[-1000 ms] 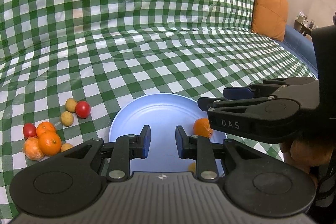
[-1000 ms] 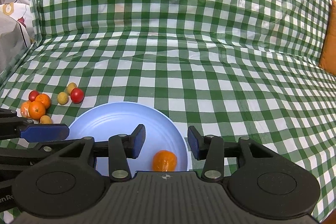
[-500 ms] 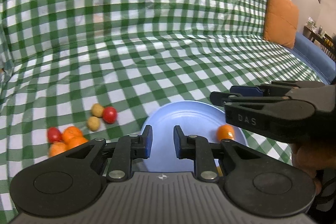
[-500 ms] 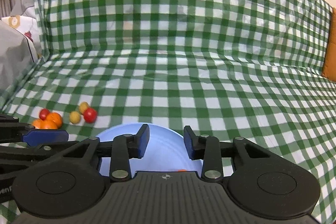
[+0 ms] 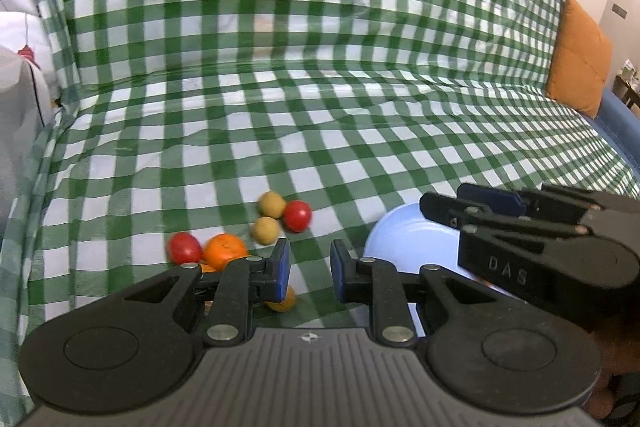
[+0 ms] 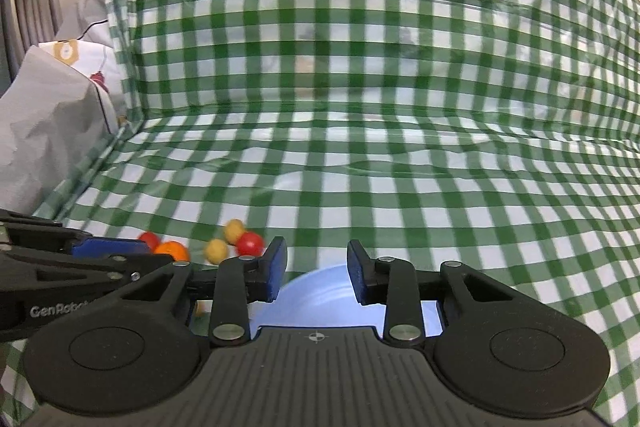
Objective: Organize fruits
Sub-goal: 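Move both tools back to the fruit cluster and grasp an orange with the left tool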
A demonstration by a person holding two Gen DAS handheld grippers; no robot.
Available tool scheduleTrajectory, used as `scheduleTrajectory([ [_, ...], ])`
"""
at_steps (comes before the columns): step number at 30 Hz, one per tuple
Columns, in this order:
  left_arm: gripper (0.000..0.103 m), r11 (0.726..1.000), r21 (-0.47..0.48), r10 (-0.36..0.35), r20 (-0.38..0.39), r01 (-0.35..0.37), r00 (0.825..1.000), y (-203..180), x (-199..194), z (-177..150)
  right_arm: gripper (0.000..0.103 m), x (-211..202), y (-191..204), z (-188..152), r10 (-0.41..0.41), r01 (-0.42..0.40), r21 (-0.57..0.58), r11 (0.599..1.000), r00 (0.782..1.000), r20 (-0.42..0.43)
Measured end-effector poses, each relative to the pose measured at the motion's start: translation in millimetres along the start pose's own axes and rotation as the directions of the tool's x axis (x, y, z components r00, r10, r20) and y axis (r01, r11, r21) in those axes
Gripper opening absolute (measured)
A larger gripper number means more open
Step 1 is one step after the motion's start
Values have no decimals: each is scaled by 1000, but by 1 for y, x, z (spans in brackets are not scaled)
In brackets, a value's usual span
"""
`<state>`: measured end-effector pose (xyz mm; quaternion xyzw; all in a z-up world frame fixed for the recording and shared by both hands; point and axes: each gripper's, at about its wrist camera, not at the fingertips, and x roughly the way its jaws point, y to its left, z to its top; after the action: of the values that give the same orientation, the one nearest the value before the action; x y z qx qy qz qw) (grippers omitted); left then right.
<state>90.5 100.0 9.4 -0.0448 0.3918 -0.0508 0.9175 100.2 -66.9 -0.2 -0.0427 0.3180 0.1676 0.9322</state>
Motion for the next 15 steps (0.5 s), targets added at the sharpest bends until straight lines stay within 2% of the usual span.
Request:
scheduleTrajectory([
  [9, 23, 998, -53, 19, -11, -20, 1000, 34, 1, 8, 35, 6, 32, 8, 46, -46, 3, 999, 999, 0],
  [11, 24, 996, -81, 44, -13, -45, 999, 49, 0, 15, 35, 10, 37, 9, 53, -53, 7, 999, 999, 0],
  [13, 24, 982, -171, 74, -20, -77, 997, 74, -2, 20, 35, 13, 41, 9, 58, -58, 11, 998, 998, -1],
  [15, 24, 951, -299, 73, -40, -82, 997, 106, -4, 22, 35, 17, 44, 9, 63, -63, 20, 998, 998, -3],
])
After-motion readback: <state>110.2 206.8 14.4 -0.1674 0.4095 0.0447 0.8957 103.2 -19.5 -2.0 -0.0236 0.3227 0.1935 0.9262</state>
